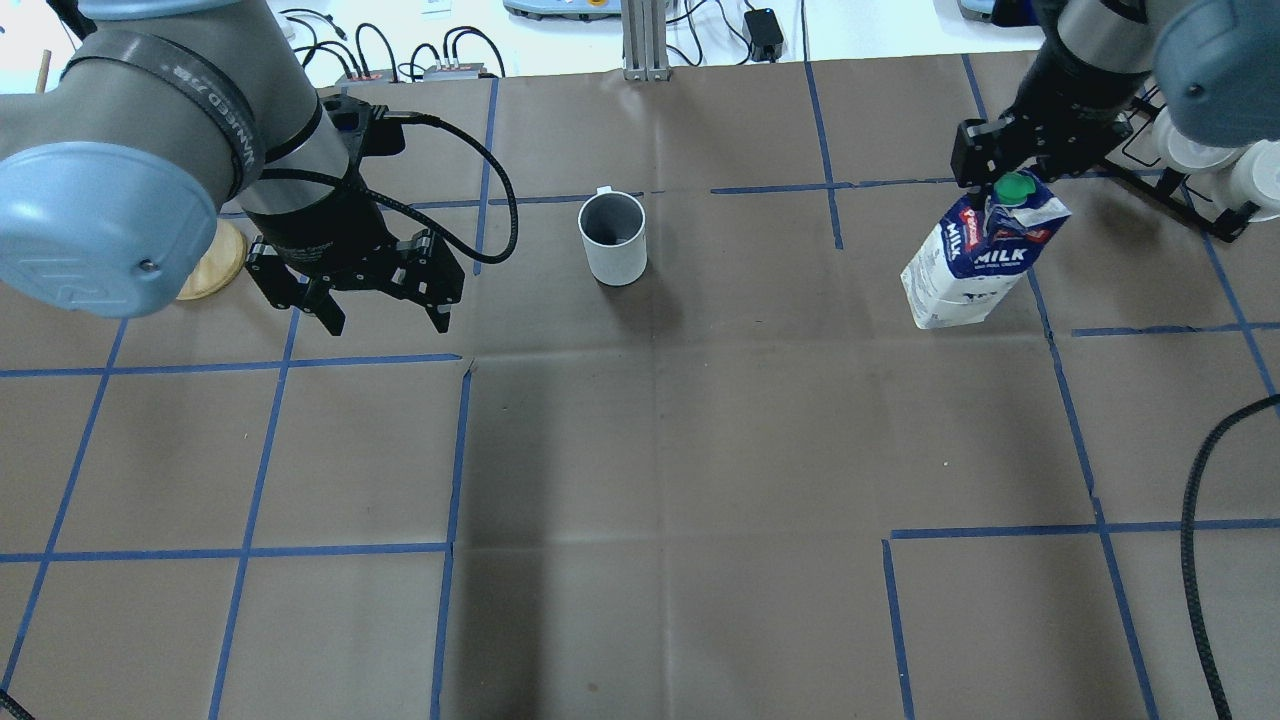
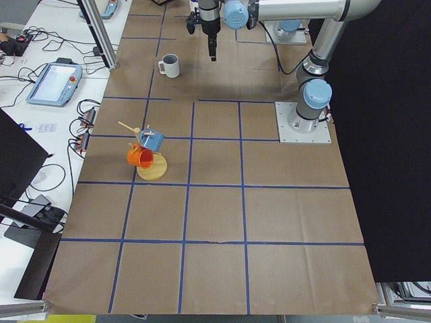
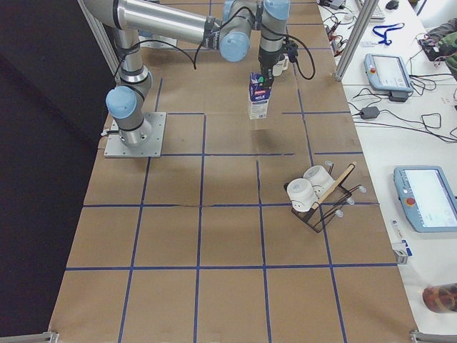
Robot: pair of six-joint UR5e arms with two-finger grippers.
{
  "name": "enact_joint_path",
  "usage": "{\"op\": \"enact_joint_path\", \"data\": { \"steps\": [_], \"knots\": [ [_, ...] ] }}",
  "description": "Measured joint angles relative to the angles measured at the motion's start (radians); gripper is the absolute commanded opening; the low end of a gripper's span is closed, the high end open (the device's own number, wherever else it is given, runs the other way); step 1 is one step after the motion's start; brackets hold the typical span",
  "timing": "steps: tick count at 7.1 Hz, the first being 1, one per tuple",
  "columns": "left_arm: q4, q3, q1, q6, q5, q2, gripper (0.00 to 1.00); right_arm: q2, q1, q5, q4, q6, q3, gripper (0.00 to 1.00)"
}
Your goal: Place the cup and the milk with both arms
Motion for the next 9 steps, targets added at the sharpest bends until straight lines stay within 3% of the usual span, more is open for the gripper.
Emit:
{"op": "enact_joint_path", "data": {
  "steps": [5, 7, 9],
  "knots": [
    [0.002, 0.0, 0.0, -0.001, -0.001, 0.002, 1.0, 0.437, 0.276, -0.01, 0.115, 0.433, -0.541, 0.5],
    [0.002, 0.0, 0.0, -0.001, -0.001, 0.004, 1.0, 0.496, 0.344, -0.012, 0.126, 0.537, -0.611, 0.5],
    [0.002, 0.0, 0.0, -0.002, -0.001, 0.005, 1.0, 0.511, 0.361, -0.012, 0.119, 0.557, -0.62, 0.5]
  ]
}}
